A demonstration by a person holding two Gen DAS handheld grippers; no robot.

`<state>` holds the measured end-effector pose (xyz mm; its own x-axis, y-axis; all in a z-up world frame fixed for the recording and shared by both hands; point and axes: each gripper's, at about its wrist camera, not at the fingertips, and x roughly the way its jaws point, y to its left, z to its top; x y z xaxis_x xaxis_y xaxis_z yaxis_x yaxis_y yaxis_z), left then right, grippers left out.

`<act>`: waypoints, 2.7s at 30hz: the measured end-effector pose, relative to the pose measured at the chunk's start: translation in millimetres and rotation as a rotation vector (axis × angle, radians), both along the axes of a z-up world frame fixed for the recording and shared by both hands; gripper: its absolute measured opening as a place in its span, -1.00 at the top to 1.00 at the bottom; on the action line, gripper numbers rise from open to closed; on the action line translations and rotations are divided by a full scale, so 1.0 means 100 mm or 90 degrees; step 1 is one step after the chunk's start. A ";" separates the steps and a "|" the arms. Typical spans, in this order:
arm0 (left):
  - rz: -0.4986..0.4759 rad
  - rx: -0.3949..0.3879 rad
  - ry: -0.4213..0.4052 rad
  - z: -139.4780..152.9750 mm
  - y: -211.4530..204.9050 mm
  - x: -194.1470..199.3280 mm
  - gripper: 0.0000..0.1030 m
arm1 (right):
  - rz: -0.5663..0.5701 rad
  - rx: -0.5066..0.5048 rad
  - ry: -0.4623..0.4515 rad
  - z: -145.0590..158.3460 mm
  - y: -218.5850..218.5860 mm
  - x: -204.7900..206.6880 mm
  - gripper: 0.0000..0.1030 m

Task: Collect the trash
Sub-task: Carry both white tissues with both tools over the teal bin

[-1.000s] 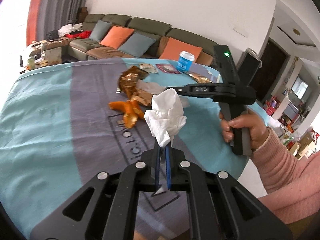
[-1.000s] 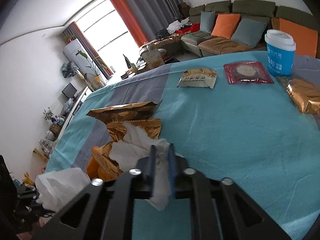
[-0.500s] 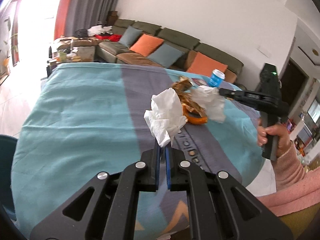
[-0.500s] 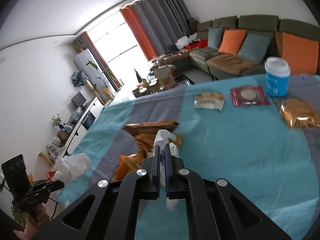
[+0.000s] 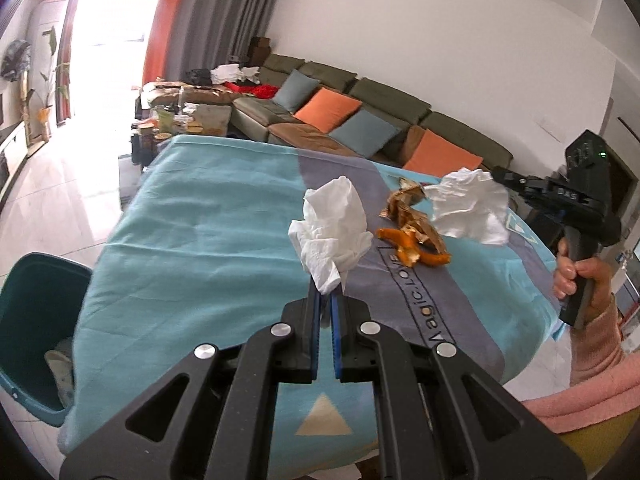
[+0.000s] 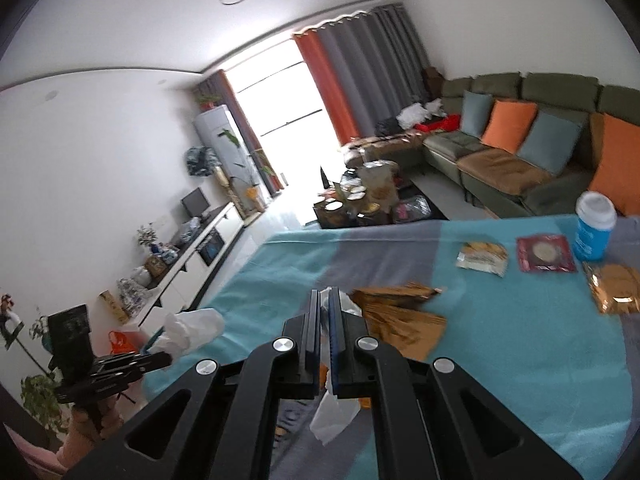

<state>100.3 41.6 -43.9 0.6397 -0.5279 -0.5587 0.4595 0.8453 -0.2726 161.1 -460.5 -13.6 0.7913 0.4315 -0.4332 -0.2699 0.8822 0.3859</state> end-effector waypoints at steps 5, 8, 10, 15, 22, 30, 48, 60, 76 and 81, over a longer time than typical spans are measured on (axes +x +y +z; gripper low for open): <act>0.032 -0.002 -0.007 0.03 0.20 -0.03 0.90 | 0.054 0.007 -0.018 0.10 0.28 0.04 0.95; 0.052 -0.001 -0.010 0.06 0.33 -0.06 0.90 | 0.086 0.011 -0.021 0.10 0.44 0.11 0.95; 0.066 -0.001 -0.012 0.07 0.42 -0.07 0.90 | 0.106 0.013 -0.023 0.12 0.55 0.16 0.95; 0.102 0.003 -0.014 0.09 0.66 -0.12 0.90 | 0.161 0.016 -0.024 0.15 0.90 0.30 0.95; 0.154 0.012 -0.019 0.14 1.01 -0.18 0.90 | 0.231 0.020 -0.026 0.22 1.39 0.46 0.95; 0.216 0.028 -0.023 0.17 1.40 -0.23 0.90 | 0.306 0.036 -0.008 0.20 1.93 0.68 0.95; 0.321 0.046 0.016 0.00 2.03 -0.18 0.90 | 0.414 0.033 0.012 0.16 2.96 0.94 0.95; 0.365 0.052 0.052 -0.21 2.28 -0.07 0.90 | 0.446 0.026 0.043 0.04 3.51 1.11 0.95; 0.391 0.042 0.106 -0.52 2.44 0.20 0.90 | 0.453 -0.024 0.094 -0.29 4.03 1.31 0.95; 0.393 0.041 0.124 -0.64 2.48 0.33 0.90 | 0.454 -0.038 0.107 -0.38 4.13 1.37 0.94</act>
